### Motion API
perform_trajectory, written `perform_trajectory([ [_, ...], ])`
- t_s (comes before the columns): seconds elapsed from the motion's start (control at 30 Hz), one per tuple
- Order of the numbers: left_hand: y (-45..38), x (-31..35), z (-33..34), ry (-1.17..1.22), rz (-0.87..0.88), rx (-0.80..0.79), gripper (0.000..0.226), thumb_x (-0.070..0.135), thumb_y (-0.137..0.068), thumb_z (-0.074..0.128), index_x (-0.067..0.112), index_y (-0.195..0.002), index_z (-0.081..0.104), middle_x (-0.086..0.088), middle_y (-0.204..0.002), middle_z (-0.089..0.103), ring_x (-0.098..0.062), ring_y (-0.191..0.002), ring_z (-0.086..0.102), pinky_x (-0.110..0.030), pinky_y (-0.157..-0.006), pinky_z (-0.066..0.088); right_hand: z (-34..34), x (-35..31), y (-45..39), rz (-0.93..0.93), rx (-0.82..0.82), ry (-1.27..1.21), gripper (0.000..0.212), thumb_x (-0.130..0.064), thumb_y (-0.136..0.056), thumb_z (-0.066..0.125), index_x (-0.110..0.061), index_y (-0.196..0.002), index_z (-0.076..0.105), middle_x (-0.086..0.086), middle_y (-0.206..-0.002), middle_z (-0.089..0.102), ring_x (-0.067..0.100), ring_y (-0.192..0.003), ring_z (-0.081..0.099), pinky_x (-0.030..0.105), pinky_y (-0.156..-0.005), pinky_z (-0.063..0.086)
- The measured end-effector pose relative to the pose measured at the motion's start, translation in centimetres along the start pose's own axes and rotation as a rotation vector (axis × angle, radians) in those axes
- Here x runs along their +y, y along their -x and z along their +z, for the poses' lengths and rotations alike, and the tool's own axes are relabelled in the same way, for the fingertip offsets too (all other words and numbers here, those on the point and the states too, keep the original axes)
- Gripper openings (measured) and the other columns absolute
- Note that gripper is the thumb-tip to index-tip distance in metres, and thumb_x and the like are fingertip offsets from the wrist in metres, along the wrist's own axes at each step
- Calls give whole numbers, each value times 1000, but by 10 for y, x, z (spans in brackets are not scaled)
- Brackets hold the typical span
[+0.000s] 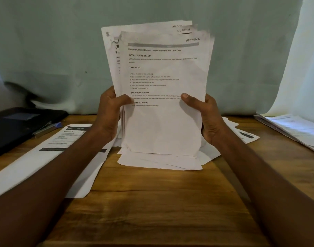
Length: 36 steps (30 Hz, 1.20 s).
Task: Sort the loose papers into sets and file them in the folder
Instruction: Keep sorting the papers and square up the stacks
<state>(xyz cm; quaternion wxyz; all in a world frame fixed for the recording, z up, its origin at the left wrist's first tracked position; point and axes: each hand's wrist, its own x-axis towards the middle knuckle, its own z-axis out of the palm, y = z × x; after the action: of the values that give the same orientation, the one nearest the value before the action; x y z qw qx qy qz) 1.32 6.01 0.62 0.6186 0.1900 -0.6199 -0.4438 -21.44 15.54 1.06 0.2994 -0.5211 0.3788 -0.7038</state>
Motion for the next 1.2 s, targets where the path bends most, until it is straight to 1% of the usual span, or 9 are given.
perform_trajectory([
  [0.2, 6, -3, 0, -97, -2, -91, 33, 9, -89, 67, 26, -117, 67, 13, -111, 76, -12, -103, 73, -24, -81, 59, 0, 3, -1, 5, -5, -21, 33, -21, -86, 73, -20, -119, 68, 3, -114, 77, 23, -100, 74, 40, -90, 60],
  [0.33, 11, -5, 3, -225, -9, -179, 37, 22, -75, 69, 34, -110, 70, 13, -112, 76, -11, -104, 71, -33, -91, 57, 1, 6, -2, 26, -81, 31, 43, -17, -75, 83, -21, -116, 69, 2, -116, 76, 24, -107, 72, 39, -96, 58],
  [0.43, 12, -4, 5, -180, -36, -162, 35, 20, -75, 69, 37, -106, 71, 14, -109, 77, -12, -102, 72, -33, -89, 56, -5, 3, -3, 44, -72, 30, 39, -16, -76, 78, -20, -115, 70, 3, -113, 77, 24, -101, 74, 38, -87, 60],
  [0.53, 12, -1, 5, -126, -44, -144, 35, 15, -82, 74, 34, -111, 71, 14, -110, 76, -11, -101, 73, -29, -85, 55, -8, 0, -3, 63, -45, 13, 33, -9, -89, 72, -15, -121, 67, 2, -110, 77, 22, -95, 75, 36, -80, 60],
  [0.6, 13, -2, 7, -97, -47, -150, 32, 11, -89, 73, 30, -115, 70, 12, -113, 77, -13, -102, 73, -27, -85, 57, -8, 3, -3, 77, -62, 20, 35, -8, -88, 70, -15, -122, 67, 4, -115, 76, 24, -99, 74, 37, -84, 60],
  [0.8, 13, -7, 8, -129, -73, -150, 37, 20, -86, 80, 30, -120, 70, 10, -116, 76, -12, -105, 72, -30, -89, 58, -3, 10, -3, 82, -90, 61, 44, -5, -82, 72, -22, -122, 66, 1, -119, 75, 24, -111, 70, 41, -99, 56],
  [0.97, 13, -5, 10, -138, -46, -134, 30, 16, -87, 79, 31, -112, 70, 22, -98, 76, 0, -96, 72, -13, -75, 56, 0, 12, -2, 57, -27, 85, 43, -7, -80, 76, -22, -119, 68, 2, -118, 75, 25, -111, 70, 43, -99, 56],
  [1.1, 10, -9, 15, -201, -5, -31, 22, 19, -89, 78, 29, -107, 72, 22, -90, 75, -1, -90, 73, -13, -70, 55, 5, 12, -1, 28, 23, 93, 39, -2, -83, 74, -18, -119, 69, -1, -111, 77, 17, -102, 74, 31, -88, 60],
  [1.2, 10, -5, 19, -246, 2, 50, 25, 29, -89, 78, 24, -111, 69, 14, -99, 72, -2, -88, 71, -15, -67, 55, 12, 6, 0, 23, 90, 146, 32, -8, -87, 75, -22, -115, 69, -6, -108, 77, 16, -98, 74, 32, -88, 60],
])
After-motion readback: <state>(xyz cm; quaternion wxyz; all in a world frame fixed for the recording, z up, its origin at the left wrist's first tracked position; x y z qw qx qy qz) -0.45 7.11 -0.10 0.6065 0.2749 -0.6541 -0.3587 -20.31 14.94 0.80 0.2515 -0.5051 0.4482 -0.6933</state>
